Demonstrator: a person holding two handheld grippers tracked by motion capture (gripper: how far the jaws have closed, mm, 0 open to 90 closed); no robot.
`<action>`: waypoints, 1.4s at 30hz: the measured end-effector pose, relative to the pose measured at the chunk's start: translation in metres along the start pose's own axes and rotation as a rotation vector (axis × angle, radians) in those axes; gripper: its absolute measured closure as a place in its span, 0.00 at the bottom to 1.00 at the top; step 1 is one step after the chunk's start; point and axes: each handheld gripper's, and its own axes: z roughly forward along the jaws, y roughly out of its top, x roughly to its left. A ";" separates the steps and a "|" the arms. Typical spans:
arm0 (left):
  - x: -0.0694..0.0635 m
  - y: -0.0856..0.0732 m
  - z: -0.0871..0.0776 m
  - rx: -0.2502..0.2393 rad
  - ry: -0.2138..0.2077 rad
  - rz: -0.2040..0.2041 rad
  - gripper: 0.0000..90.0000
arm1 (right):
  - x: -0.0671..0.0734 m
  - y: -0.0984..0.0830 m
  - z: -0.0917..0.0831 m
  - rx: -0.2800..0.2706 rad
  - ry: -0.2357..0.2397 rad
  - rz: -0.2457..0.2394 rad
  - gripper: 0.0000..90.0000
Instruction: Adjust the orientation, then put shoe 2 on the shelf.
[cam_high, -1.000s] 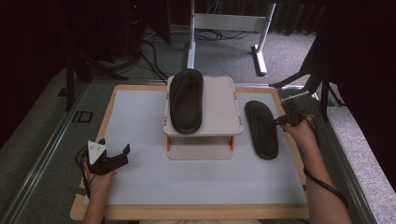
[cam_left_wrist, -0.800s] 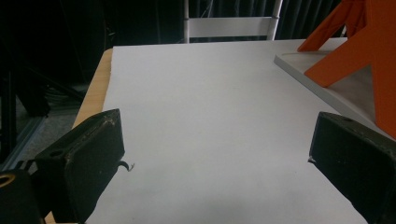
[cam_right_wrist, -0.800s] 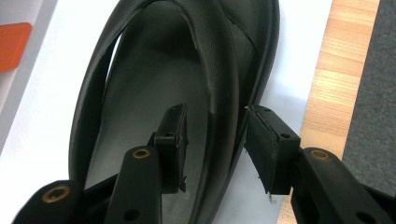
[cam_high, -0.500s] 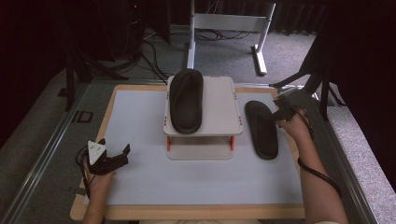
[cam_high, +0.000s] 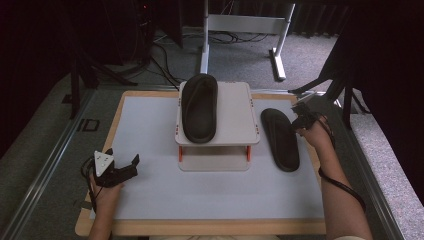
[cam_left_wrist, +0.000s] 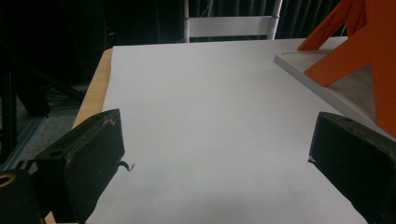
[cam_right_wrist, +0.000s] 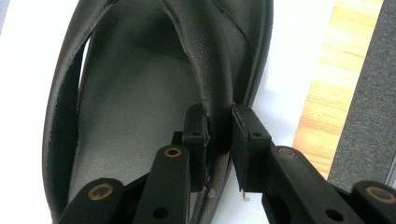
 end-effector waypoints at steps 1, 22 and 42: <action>0.000 0.000 0.000 0.001 0.000 -0.001 0.03 | 0.000 0.000 -0.001 0.001 0.002 0.004 0.86; 0.000 0.000 0.000 0.005 0.006 -0.005 0.03 | -0.005 -0.002 -0.047 -0.052 0.031 0.075 0.87; -0.002 0.000 0.000 0.004 0.014 0.009 0.03 | 0.014 0.020 -0.120 -0.141 0.023 0.068 0.87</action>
